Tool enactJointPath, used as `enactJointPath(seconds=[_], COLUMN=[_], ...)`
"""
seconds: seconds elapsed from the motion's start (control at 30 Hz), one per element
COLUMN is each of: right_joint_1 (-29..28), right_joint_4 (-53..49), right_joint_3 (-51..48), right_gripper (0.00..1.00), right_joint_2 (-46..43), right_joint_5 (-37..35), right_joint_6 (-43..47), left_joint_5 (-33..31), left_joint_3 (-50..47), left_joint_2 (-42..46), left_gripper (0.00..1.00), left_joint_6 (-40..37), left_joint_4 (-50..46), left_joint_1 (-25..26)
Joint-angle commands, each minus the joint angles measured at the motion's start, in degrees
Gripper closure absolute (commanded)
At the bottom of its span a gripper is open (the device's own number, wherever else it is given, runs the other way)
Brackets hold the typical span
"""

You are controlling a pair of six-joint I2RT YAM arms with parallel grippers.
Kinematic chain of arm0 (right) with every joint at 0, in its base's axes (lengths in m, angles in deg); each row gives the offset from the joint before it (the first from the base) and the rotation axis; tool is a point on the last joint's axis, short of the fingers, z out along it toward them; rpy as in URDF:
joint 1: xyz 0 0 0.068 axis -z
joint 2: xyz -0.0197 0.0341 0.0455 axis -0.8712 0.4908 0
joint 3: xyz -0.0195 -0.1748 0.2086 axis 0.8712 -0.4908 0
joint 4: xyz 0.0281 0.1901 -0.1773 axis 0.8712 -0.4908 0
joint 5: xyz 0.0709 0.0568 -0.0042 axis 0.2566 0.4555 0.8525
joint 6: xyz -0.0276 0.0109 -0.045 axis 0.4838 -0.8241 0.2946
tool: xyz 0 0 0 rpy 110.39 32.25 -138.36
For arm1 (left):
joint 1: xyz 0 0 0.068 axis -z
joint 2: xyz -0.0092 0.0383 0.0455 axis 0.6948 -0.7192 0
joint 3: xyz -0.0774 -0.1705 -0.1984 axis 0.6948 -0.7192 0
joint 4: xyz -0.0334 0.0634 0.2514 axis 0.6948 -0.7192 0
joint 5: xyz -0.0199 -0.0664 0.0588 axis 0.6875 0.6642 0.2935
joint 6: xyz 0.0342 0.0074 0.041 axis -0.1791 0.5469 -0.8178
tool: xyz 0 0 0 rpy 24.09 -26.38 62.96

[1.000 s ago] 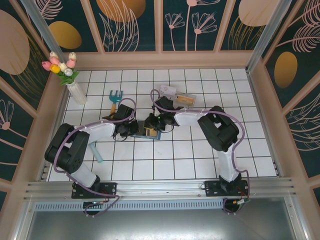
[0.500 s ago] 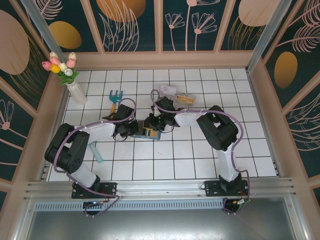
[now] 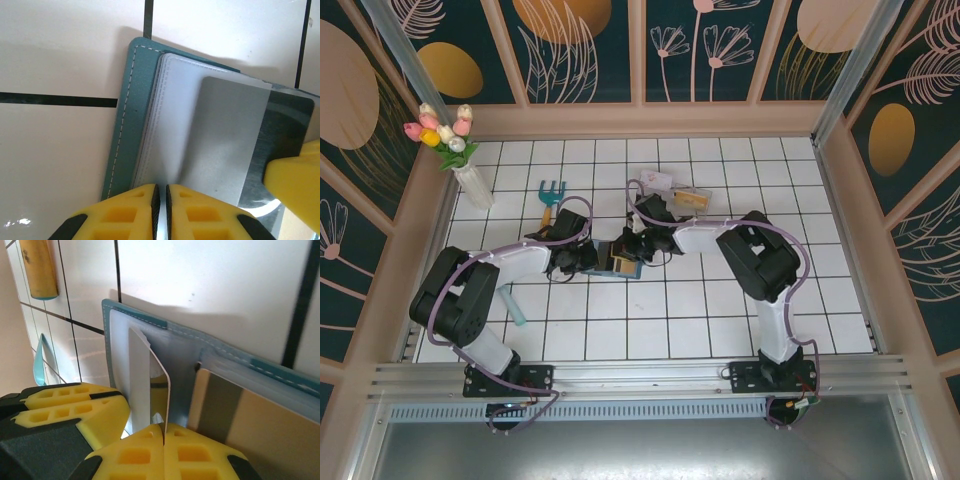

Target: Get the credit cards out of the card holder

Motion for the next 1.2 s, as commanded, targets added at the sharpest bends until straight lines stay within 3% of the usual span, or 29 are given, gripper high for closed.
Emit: enactJointPath(seconds=[0.0,0.3,0.53,0.83,1.0,1.17], right_joint_1=[0.78,1.77,4.73,10.64,14.84,17.91], right_joint_4=[-4.63,0.64,5.87,17.47,19.43,23.41], right_joint_3=[-1.79,-6.7,-11.89,-16.77,-16.77,-16.54], right_gripper=[0.92,0.99,1.0,1.0,1.0,1.0], right_joint_2=[-2.17,-8.33,-13.98,-24.32,-27.73,-29.4], right_joint_5=[-2.04,-1.06,2.87,9.76,12.44,17.14], right_joint_6=[1.9,0.8,1.82,2.11,2.6,1.46], left_joint_5=[-2.39,-0.2,1.22,8.82,17.29,28.58], left_joint_3=[-1.32,-0.44,4.05,10.51,10.73,12.43], left_joint_2=[-0.92,0.5,5.69,11.78,12.52,10.67], left_gripper=[0.84,0.84,0.75,0.47,0.27,0.17], left_joint_6=[-1.02,-1.33,-2.65,-2.14,3.05,8.46], left_joint_4=[-3.86,-3.19,-4.65,0.41,8.65,17.2], left_joint_1=[0.0,0.0,-0.33,-2.84,-3.61,-3.64])
